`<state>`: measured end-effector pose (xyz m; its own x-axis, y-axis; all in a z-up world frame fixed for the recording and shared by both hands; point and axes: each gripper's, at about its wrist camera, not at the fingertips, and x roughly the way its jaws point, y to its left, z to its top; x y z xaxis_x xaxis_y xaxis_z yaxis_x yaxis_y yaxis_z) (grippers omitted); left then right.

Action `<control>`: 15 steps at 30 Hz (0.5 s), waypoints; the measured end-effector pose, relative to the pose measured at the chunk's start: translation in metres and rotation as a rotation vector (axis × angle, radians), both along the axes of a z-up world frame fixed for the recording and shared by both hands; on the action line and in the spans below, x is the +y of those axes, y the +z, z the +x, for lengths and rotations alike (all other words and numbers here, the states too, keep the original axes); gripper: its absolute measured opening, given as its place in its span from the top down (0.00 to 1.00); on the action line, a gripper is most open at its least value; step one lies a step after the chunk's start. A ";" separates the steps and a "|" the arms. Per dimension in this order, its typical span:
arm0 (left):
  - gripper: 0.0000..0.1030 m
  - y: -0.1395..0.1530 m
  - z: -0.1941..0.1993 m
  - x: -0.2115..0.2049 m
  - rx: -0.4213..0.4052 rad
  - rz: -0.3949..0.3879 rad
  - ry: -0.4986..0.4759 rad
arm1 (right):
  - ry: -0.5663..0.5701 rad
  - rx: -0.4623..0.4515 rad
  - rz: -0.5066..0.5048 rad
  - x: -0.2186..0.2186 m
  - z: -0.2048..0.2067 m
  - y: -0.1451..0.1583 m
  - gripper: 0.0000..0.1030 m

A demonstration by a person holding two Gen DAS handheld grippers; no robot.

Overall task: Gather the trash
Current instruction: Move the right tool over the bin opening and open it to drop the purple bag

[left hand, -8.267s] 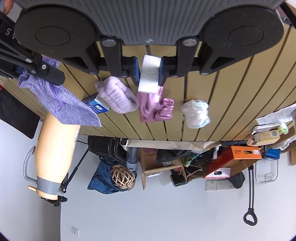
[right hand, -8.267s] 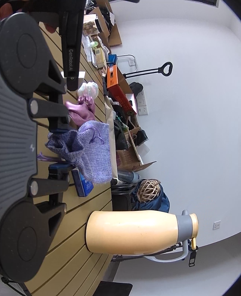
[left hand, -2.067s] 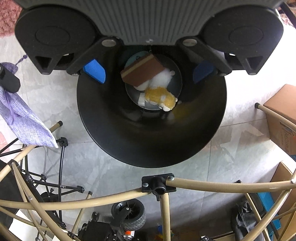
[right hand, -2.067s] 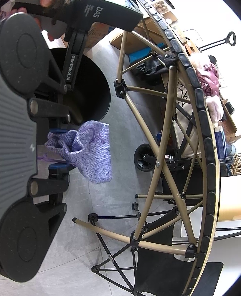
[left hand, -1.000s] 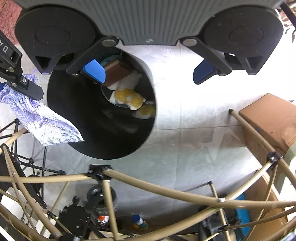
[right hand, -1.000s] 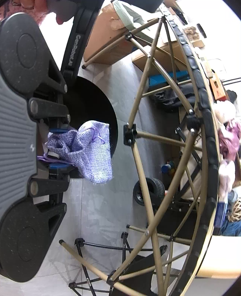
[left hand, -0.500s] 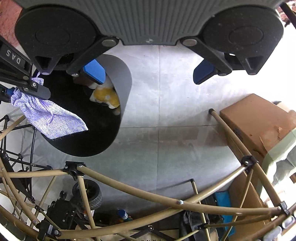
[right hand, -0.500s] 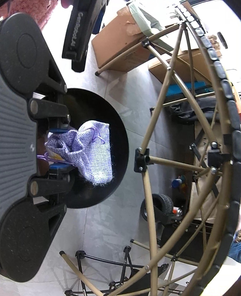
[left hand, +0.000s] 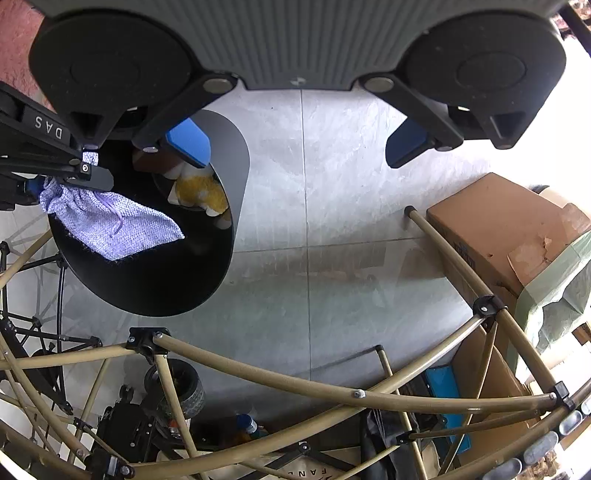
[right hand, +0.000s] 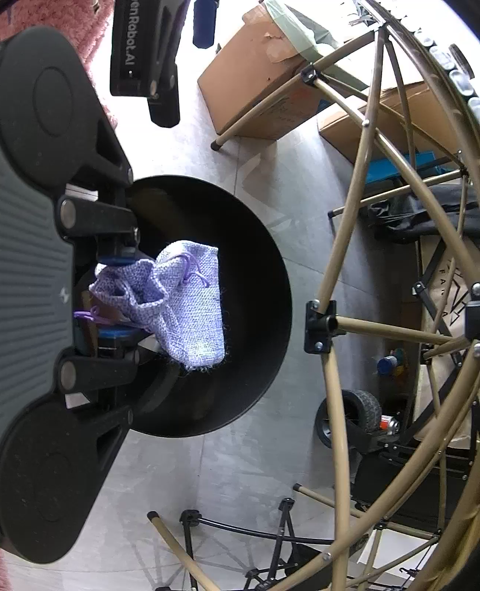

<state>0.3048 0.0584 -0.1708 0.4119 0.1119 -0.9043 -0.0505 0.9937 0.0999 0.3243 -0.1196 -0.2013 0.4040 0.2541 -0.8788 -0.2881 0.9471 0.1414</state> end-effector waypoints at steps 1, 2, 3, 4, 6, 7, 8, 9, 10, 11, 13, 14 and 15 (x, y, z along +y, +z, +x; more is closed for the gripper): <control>0.00 0.000 0.000 0.000 0.001 0.000 0.000 | 0.001 0.005 0.000 0.001 0.000 -0.001 0.69; 0.00 -0.001 0.000 0.000 0.003 0.000 -0.001 | -0.002 0.010 -0.002 0.001 0.001 -0.002 0.68; 0.00 -0.001 0.000 0.000 0.004 0.000 -0.001 | -0.008 0.014 -0.003 0.000 0.001 -0.002 0.67; 0.00 -0.001 0.000 0.000 0.005 0.000 -0.002 | -0.016 0.020 -0.001 0.000 0.002 -0.003 0.64; 0.00 -0.001 0.000 0.000 0.007 0.000 -0.003 | -0.028 0.025 0.006 -0.002 0.003 -0.003 0.50; 0.00 -0.002 0.000 0.000 0.008 0.000 -0.002 | -0.035 0.023 0.003 -0.002 0.003 -0.003 0.36; 0.00 -0.002 0.000 0.000 0.010 0.000 -0.001 | -0.037 0.019 -0.003 -0.002 0.004 -0.003 0.29; 0.00 -0.002 0.000 0.000 0.011 0.000 0.000 | -0.039 0.016 -0.006 -0.002 0.003 -0.003 0.17; 0.00 -0.002 -0.001 0.000 0.012 0.000 0.001 | -0.041 0.016 -0.011 -0.002 0.004 -0.003 0.08; 0.00 -0.002 0.000 0.000 0.012 -0.001 0.002 | -0.045 0.014 -0.025 -0.001 0.004 -0.004 0.06; 0.00 -0.003 0.000 0.000 0.014 -0.001 0.002 | -0.050 0.015 -0.036 -0.002 0.005 -0.005 0.01; 0.00 -0.003 0.000 0.000 0.015 -0.001 0.002 | -0.052 0.017 -0.039 -0.003 0.005 -0.005 0.00; 0.00 -0.003 0.000 0.000 0.016 -0.001 0.001 | -0.054 0.018 -0.037 -0.003 0.005 -0.005 0.00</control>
